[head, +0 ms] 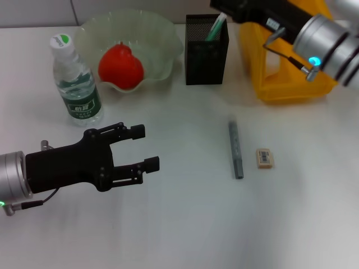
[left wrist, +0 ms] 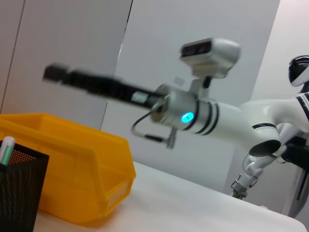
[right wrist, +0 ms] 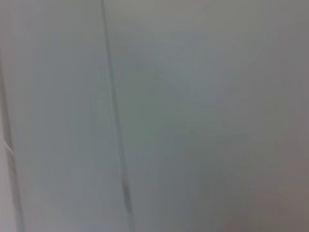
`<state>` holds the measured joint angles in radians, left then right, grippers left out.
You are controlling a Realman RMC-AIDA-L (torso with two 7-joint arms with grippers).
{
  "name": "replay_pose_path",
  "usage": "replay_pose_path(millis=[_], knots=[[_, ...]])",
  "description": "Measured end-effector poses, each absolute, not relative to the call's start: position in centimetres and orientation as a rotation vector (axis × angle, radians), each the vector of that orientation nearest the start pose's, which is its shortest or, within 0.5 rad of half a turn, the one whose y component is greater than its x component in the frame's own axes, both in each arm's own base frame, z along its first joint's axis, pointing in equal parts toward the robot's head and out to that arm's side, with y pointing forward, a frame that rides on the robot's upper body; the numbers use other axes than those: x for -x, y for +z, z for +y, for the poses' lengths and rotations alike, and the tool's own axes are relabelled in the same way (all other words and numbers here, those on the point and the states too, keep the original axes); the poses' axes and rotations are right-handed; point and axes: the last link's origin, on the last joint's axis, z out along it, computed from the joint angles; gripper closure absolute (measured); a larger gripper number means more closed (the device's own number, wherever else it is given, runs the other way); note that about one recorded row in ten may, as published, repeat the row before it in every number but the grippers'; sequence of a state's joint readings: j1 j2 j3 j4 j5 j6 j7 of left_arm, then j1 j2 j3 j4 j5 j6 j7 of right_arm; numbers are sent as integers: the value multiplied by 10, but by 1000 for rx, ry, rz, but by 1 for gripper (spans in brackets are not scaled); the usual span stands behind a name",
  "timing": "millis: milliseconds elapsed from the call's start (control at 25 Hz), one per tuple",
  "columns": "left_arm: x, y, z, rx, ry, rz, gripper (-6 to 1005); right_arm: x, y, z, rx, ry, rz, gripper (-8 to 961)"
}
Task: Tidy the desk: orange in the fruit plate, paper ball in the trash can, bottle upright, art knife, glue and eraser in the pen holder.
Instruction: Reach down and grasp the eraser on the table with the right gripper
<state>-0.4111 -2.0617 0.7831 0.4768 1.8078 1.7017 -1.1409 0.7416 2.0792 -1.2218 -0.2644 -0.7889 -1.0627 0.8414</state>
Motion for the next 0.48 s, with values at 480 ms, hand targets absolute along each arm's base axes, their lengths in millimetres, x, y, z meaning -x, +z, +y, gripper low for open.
replay_pose_path(millis=[480], knots=[[276,-16,271,2751,-996,-521,187,-164,23,363,2807,1019,471,160]])
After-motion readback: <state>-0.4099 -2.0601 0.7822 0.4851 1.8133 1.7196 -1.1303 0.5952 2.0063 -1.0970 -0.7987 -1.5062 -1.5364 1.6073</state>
